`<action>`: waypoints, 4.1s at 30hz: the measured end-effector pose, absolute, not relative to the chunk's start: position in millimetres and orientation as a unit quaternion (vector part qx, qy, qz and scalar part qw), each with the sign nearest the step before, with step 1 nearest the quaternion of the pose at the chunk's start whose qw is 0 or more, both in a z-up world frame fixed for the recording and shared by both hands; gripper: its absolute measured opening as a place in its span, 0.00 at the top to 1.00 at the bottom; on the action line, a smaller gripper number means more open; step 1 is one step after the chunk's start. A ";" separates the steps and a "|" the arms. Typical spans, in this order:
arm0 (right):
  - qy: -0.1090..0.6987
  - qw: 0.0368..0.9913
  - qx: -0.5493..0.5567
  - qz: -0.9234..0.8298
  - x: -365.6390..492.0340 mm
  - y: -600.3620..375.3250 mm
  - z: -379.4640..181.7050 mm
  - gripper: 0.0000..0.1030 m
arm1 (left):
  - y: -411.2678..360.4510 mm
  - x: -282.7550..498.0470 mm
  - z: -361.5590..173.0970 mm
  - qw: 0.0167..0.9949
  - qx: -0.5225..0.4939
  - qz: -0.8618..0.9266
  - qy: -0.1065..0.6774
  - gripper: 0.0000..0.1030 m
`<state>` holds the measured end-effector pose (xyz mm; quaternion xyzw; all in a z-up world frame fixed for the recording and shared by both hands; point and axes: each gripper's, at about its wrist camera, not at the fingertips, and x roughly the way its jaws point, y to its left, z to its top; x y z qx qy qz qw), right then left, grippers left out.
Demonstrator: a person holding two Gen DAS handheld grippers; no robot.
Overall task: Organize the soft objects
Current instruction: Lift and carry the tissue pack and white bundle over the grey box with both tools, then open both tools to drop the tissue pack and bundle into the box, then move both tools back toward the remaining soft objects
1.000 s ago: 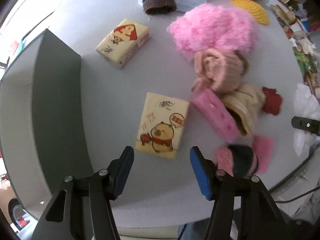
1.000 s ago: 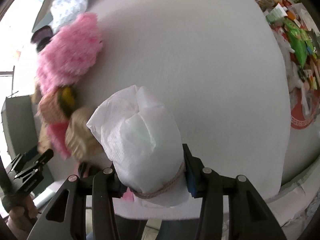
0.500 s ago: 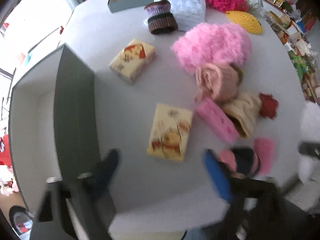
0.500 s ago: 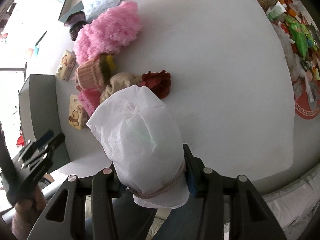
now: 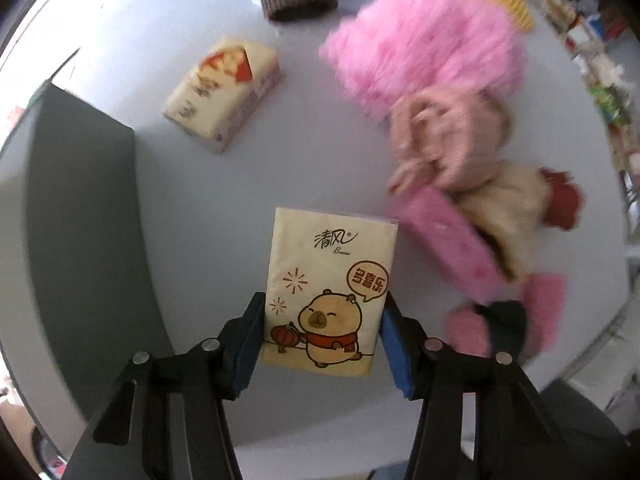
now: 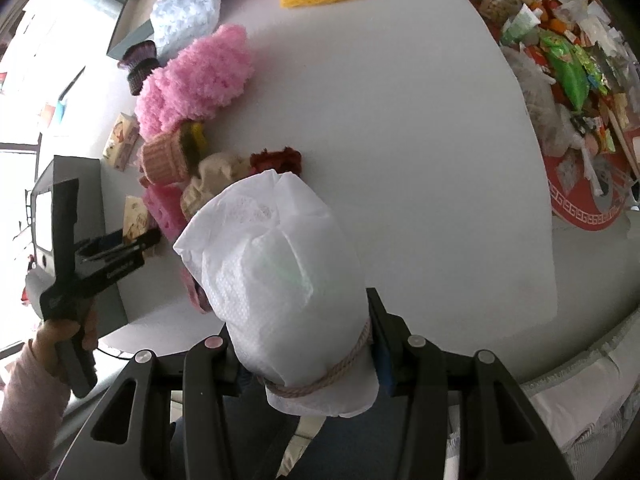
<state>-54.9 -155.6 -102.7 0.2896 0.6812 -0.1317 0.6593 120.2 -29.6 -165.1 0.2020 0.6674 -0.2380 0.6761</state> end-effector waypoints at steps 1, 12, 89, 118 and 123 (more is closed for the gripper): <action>0.680 0.662 0.287 -0.128 -54.1 -155.9 -100.2 0.50 | -25.9 117.7 -156.9 0.680 0.193 -0.241 0.665 0.46; 0.681 0.694 0.223 -0.075 -5.5 -116.6 -76.0 0.51 | 16.4 116.3 -64.4 0.745 0.108 -0.238 0.614 0.46; 0.705 0.694 0.013 0.143 196.9 184.9 -113.0 0.51 | 232.3 177.2 -128.8 0.746 -0.051 0.055 0.662 0.46; 0.621 0.769 0.125 0.088 139.4 47.8 -59.1 0.00 | 140.9 173.3 -71.9 0.758 -0.025 -0.061 0.649 0.00; 0.645 0.745 0.171 0.011 89.7 -27.5 -79.6 0.00 | 90.3 160.2 -60.3 0.752 0.005 -0.114 0.649 0.00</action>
